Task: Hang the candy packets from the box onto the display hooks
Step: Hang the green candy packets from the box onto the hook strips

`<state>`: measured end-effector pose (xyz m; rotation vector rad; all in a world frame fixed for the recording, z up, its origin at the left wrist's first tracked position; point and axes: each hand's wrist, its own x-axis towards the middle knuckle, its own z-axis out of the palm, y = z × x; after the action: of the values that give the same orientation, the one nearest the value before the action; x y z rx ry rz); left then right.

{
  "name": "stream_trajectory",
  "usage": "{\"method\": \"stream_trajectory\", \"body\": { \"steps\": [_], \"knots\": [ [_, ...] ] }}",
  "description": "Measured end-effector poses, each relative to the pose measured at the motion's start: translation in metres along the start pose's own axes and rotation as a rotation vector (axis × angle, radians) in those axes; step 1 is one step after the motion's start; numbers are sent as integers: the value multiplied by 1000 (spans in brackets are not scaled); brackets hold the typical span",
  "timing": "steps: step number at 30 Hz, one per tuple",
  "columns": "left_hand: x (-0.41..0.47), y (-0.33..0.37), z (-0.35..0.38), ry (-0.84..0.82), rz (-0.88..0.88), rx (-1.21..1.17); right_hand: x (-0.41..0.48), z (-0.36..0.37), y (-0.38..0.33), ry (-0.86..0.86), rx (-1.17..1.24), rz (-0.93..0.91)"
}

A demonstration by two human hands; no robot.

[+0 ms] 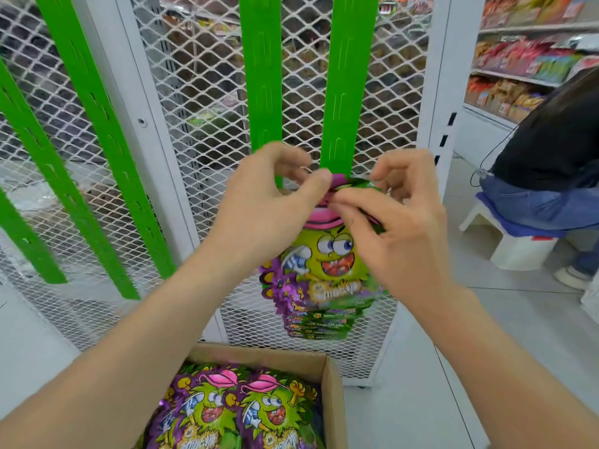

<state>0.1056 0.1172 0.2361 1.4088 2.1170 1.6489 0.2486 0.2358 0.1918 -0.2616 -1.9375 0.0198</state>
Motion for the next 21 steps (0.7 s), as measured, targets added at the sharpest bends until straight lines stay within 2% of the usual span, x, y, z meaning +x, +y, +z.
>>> {"method": "stream_trajectory", "body": {
  "steps": [2,4,9,18,21],
  "knots": [
    [11,2,8,105,85,21,6,2,5,59,14,56],
    [22,4,14,85,137,26,11,5,10,97,16,76],
    [42,11,16,66,46,-14,25,14,21,160,-10,43],
    [56,28,0,-256,-29,66,33,16,18,254,-140,-7],
    [58,23,-2,-303,-7,81,34,14,17,275,-164,-22]
  ]
}}
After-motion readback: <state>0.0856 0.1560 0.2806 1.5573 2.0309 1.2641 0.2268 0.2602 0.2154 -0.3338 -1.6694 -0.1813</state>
